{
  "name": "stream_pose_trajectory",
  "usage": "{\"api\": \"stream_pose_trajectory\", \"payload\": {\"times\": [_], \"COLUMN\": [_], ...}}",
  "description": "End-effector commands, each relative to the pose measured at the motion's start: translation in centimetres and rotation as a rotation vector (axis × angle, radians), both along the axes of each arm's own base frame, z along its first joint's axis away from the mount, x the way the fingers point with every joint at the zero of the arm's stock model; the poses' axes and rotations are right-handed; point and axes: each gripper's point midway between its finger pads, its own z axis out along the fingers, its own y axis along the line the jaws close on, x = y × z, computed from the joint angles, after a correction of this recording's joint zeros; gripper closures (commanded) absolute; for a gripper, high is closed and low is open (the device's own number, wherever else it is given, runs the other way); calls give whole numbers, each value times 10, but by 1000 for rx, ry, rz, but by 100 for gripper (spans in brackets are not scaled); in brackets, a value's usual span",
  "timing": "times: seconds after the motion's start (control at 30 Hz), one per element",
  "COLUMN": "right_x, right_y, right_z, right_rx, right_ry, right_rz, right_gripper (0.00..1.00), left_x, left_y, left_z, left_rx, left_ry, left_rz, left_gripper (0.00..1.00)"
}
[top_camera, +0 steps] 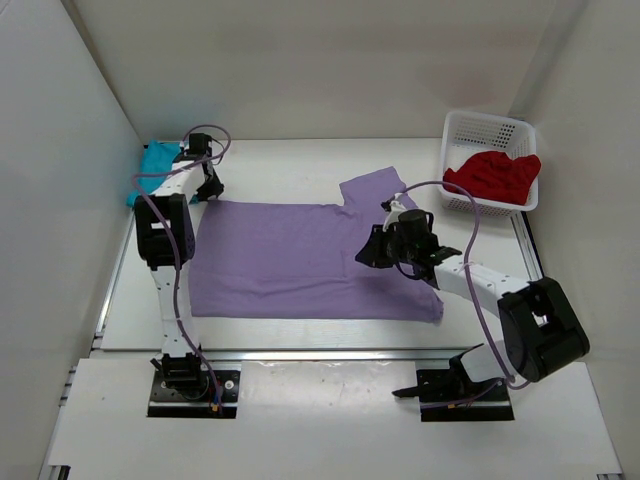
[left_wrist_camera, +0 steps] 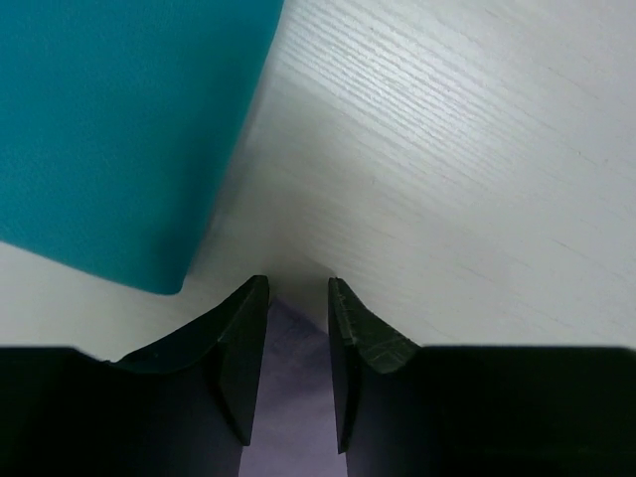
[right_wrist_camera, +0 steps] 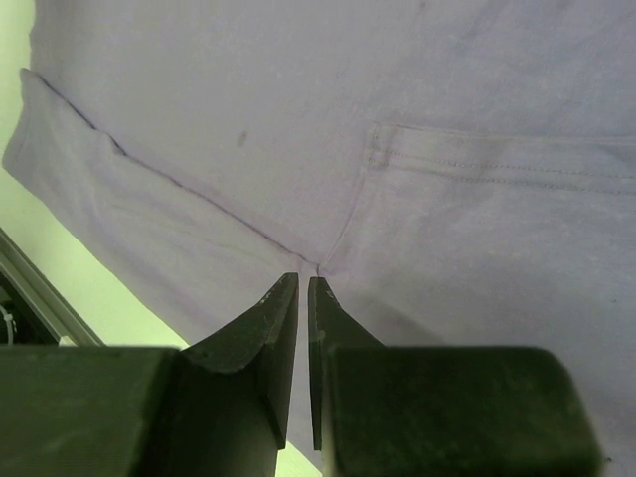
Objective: Fold and stack the t-shirts
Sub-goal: Grap the side of the flattened tshirt furthest away from the robot with both arms
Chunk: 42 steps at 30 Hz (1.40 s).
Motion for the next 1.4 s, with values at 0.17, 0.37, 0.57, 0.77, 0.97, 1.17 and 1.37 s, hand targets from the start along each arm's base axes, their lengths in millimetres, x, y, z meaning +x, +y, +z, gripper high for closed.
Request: {"api": "stream_pose_trajectory", "payload": {"times": [0.17, 0.37, 0.57, 0.77, 0.97, 1.17, 1.37], "right_x": [16, 32, 80, 155, 227, 277, 334], "right_y": [-12, -28, -51, -76, -111, -136, -145], "right_z": [38, 45, 25, 25, 16, -12, -14], "right_rx": [62, 74, -16, -75, -207, -395, -509], "right_ry": [-112, -134, -117, -143, -181, -128, -124], "right_rz": [-46, -99, -224, -329, -448, -491, -497], "right_gripper": [91, 90, 87, 81, 68, 65, 64], "left_x": [-3, -11, -17, -19, -13, -14, -17], "left_y": [6, 12, 17, 15, -9, -21, -28], "left_z": [9, 13, 30, 63, 89, 108, 109], "left_rx": [20, 8, -14, -55, -154, -202, -216], "left_ry": [19, -11, -83, -176, -277, -323, -331], "left_rz": [-2, 27, 50, 50, 26, 6, -3], "left_gripper": [73, 94, 100, 100, 100, 100, 100]}}
